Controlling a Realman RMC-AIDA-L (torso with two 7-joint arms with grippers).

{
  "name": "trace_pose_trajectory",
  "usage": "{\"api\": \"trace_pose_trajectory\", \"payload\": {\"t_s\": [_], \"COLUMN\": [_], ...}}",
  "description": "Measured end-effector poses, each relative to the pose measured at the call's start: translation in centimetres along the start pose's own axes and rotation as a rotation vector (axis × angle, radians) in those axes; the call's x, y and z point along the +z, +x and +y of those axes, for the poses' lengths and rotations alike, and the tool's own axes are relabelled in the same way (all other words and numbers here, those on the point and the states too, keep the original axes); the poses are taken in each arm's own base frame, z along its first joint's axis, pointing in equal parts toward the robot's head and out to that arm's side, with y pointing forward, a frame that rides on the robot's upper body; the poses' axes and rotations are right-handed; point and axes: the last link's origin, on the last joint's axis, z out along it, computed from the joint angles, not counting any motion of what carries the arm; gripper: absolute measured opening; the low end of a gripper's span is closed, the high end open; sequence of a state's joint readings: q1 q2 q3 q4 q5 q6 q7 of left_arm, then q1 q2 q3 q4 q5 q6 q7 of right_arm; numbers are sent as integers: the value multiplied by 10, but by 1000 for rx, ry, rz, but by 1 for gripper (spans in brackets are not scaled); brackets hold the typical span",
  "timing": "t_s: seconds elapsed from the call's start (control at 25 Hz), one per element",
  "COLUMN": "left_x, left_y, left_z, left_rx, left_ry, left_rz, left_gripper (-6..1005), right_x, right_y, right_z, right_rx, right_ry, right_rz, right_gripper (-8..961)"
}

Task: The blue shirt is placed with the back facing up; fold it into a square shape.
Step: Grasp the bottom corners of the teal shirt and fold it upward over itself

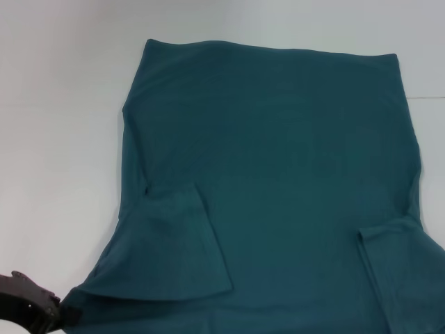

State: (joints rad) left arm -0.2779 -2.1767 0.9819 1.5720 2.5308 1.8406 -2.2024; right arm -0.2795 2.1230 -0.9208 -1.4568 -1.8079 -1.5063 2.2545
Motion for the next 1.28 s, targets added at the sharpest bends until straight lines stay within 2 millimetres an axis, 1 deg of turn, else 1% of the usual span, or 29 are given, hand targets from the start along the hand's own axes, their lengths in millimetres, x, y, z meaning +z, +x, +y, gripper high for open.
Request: {"api": "trace_pose_trajectory", "payload": {"t_s": [0.24, 0.8, 0.88, 1.12, 1.28], "left_x": [-2, -6, -7, -8, -8], "left_y": [-4, -12, -12, -7, -6], "left_z": [0, 6, 8, 12, 15], "left_rx": [-11, -10, -3, 21, 38], "left_ry": [0, -17, -21, -36, -51], "left_rz": [-2, 8, 20, 24, 13], "left_gripper": [49, 49, 49, 49, 49], "right_x": [-8, -27, -26, -10, -4], "right_y": [1, 18, 18, 10, 8], "right_z": [-2, -5, -4, 5, 11], "right_rx": [5, 28, 27, 1, -9], "right_ry": [16, 28, 22, -23, -41], "right_rz": [-11, -54, -56, -37, -24], "right_gripper": [15, 15, 15, 15, 15]}}
